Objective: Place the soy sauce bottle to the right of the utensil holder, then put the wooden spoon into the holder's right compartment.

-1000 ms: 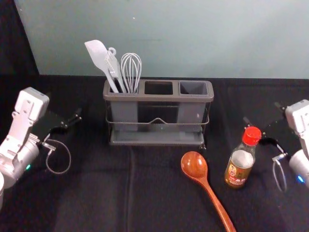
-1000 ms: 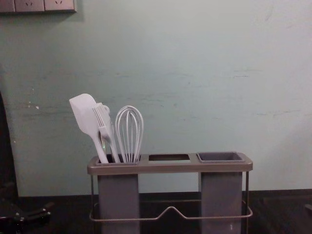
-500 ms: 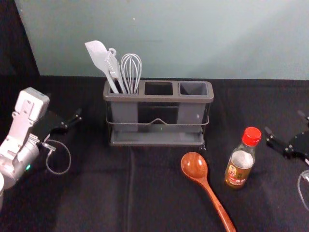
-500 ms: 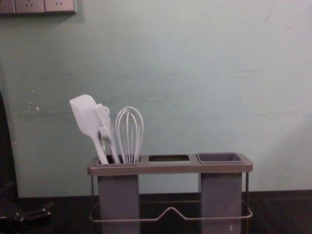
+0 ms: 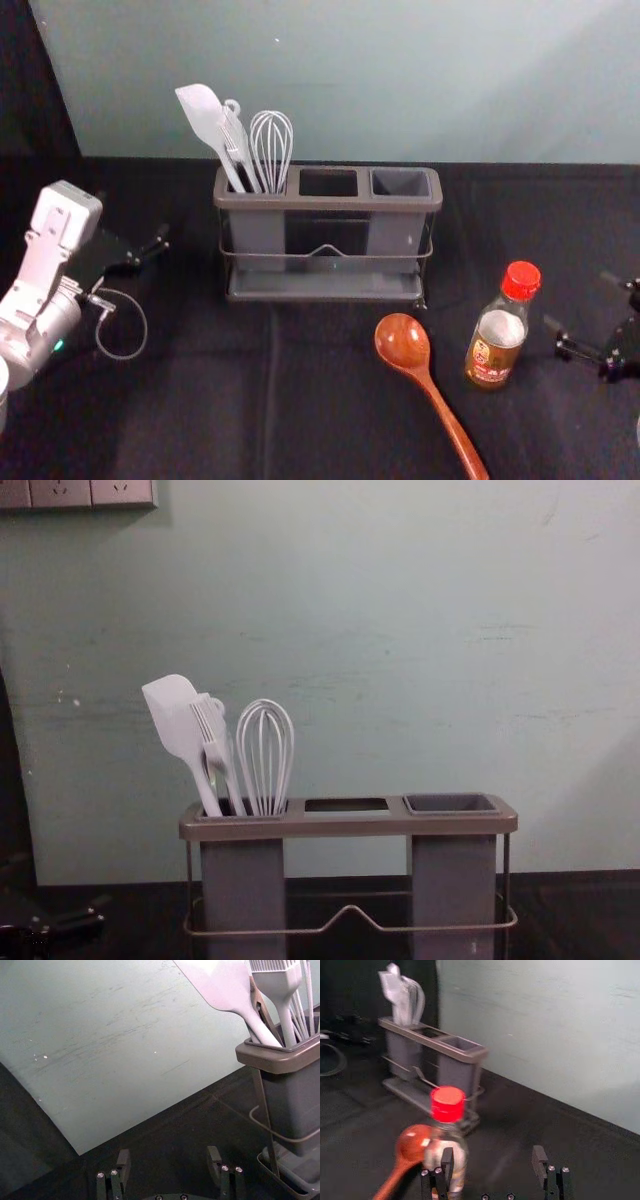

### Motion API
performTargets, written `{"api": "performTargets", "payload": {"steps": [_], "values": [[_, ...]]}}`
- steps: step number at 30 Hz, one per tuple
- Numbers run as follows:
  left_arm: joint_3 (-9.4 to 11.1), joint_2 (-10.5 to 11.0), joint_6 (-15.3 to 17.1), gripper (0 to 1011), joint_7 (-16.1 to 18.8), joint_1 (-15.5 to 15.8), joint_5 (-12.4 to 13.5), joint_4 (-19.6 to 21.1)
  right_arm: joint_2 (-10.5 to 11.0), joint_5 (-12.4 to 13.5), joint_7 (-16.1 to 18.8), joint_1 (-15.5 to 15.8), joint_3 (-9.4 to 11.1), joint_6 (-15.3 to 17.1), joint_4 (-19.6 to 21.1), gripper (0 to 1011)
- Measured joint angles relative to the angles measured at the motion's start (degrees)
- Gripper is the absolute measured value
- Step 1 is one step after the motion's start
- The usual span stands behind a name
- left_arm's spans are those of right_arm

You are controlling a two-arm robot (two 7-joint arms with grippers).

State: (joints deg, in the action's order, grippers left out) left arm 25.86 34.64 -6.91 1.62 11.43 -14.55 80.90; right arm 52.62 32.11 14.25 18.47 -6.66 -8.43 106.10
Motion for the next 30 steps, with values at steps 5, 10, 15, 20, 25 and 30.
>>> {"api": "performTargets", "payload": {"steps": [5, 10, 15, 20, 25, 30], "values": [[0.0, 0.0, 0.0, 1005, 0.0, 0.0, 0.0, 0.0, 0.1, 2.4, 3.4, 1.2, 0.8, -0.6, 1.4, 1003], [0.0, 0.0, 0.0, 1005, 0.0, 0.0, 0.0, 0.0, -2.1, 3.3, 5.5, -0.1, -0.4, -0.9, 1.6, 1003], [0.0, 0.0, 0.0, 1005, 0.0, 0.0, 0.0, 0.0, -5.2, 2.0, 5.7, -3.2, -2.9, -0.4, 0.4, 1003], [0.0, 0.0, 0.0, 1005, 0.0, 0.0, 0.0, 0.0, -9.0, 0.3, 4.2, -6.3, -4.8, 0.8, -1.2, 1003], [0.0, 0.0, 0.0, 1005, 0.0, 0.0, 0.0, 0.0, -12.0, -1.2, 2.5, -7.5, -5.2, 1.0, -2.0, 1003], [0.0, 0.0, 0.0, 1005, 0.0, 0.0, 0.0, 0.0, -13.3, -1.8, 2.5, -7.5, -5.0, 0.7, -2.2, 1003]]}}
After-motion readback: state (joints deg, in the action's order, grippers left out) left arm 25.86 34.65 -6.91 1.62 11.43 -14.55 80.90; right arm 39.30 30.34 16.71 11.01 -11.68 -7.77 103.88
